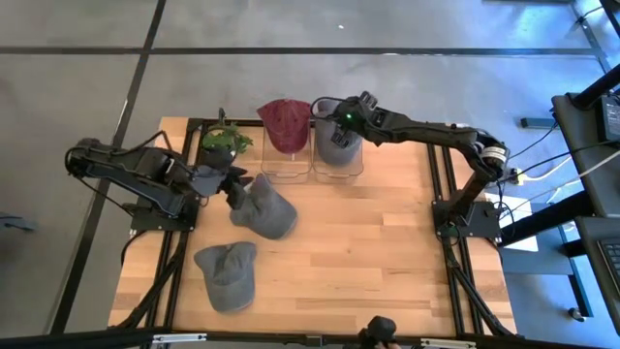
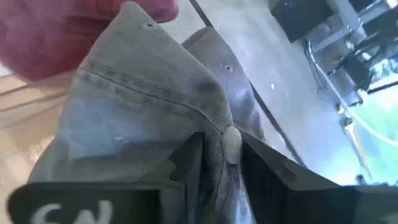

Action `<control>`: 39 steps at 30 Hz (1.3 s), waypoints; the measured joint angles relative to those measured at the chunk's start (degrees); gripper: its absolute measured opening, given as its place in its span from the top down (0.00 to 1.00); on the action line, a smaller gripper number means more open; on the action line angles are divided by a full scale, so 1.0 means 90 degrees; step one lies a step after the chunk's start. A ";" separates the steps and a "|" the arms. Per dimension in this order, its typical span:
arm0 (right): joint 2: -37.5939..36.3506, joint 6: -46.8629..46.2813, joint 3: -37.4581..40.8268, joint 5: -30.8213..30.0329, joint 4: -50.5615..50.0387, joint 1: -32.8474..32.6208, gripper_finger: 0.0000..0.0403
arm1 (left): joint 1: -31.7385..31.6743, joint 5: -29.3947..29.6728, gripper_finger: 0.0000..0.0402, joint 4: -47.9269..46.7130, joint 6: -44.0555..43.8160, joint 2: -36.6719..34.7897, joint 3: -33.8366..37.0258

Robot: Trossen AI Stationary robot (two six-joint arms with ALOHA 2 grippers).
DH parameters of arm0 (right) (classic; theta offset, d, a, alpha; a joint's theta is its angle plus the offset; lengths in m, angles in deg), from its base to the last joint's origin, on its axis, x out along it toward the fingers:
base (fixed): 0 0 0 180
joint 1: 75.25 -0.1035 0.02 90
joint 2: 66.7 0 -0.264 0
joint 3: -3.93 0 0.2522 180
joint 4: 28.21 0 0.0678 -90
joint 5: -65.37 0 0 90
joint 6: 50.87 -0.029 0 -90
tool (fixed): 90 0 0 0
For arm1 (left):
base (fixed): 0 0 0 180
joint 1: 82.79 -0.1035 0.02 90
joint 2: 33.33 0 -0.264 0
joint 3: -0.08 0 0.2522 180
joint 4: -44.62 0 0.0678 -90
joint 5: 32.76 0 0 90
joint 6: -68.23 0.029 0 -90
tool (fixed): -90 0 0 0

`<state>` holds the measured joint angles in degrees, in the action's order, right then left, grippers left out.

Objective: Pick & Place hat
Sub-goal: Put the gray cap into the right transparent bin

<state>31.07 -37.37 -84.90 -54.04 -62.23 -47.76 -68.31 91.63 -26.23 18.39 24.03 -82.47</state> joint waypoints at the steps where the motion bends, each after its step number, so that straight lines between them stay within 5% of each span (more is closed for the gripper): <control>1: -0.0032 0.0053 0.0000 -0.0008 0.0003 -0.0023 0.72 | 0.0000 0.0023 0.64 -0.0207 -0.0283 0.0015 0.0000; 9: -0.0100 0.0204 -0.0005 0.0465 0.0039 -0.0052 0.58 | -0.0002 0.0152 0.64 -0.1234 -0.1815 0.0431 0.0000; 16: -0.0397 0.0195 -0.0002 0.0071 0.0360 -0.0191 0.44 | -0.0259 -0.0208 0.64 -0.1789 -0.2279 0.0714 0.0132; 25: -0.1353 -0.0394 -0.0017 0.1512 0.0526 -0.0999 0.42 | -0.1194 -0.1273 0.64 0.0159 -0.2570 0.0132 0.2109; 39: -0.1436 -0.0639 -0.0010 0.1614 0.0478 -0.1506 0.42 | -0.1705 -0.2002 0.64 0.2388 -0.3476 0.0044 0.4539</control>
<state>18.15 -43.13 -84.99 -39.51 -57.93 -61.31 -83.66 73.61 -4.74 -12.89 24.42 -41.62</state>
